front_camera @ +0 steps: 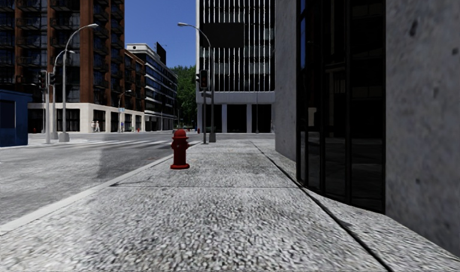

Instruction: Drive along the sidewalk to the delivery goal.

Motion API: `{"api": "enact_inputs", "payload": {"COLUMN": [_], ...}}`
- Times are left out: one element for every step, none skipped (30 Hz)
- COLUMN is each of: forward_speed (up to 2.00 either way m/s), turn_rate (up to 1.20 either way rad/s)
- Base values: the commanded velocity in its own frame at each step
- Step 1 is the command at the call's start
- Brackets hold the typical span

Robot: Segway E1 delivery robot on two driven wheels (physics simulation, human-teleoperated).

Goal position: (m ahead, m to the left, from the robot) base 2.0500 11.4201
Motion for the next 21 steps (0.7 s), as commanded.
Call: {"api": "enact_inputs", "payload": {"forward_speed": [2.0, 2.0, 2.0, 2.0, 2.0, 2.0, 2.0, 2.0, 2.0, 2.0, 2.0, 2.0, 2.0, 2.0, 2.0, 2.0, 2.0, 2.0, 2.0, 2.0, 2.0], "turn_rate": [0.0, 0.0, 0.0, 0.0, 0.0, 0.0, 0.0, 0.0, 0.0, 0.0, 0.0, 0.0, 0.0, 0.0, 0.0, 0.0, 0.0, 0.0, 0.0, 0.0, 0.0]}}
